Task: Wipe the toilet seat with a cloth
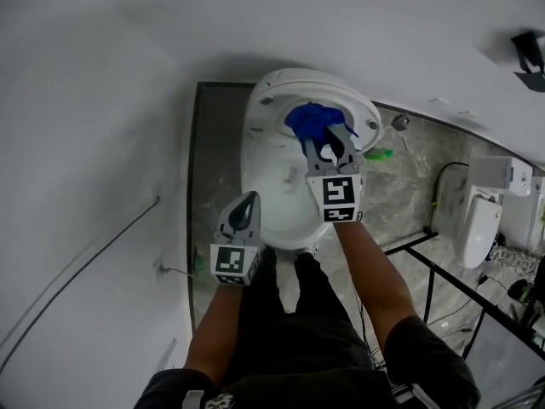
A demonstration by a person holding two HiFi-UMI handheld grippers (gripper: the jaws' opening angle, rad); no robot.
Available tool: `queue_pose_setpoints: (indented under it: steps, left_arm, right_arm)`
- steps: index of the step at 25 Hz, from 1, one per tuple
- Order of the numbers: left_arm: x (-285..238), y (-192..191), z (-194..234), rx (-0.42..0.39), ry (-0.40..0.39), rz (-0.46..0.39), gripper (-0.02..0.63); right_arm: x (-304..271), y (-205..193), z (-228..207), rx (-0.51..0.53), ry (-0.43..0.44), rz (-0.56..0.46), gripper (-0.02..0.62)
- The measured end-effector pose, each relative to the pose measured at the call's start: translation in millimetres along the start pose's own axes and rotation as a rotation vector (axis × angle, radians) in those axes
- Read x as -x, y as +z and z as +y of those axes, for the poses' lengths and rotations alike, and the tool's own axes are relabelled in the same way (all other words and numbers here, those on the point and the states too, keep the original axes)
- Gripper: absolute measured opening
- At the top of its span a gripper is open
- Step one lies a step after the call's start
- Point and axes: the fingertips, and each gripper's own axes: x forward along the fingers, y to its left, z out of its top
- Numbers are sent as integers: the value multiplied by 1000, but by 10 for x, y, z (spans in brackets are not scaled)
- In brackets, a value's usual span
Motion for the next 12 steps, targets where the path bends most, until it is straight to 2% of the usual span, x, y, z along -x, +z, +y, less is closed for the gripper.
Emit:
queue_pose_setpoints:
  steps: [6, 12]
  left_arm:
    - [35, -107, 49, 4, -5, 24, 9]
    - [142, -245, -14, -7, -23, 58, 9]
  right_arm:
    - [-309, 230, -32, -12, -37, -3, 91]
    - [-293, 194, -277, -16, -95, 28, 91]
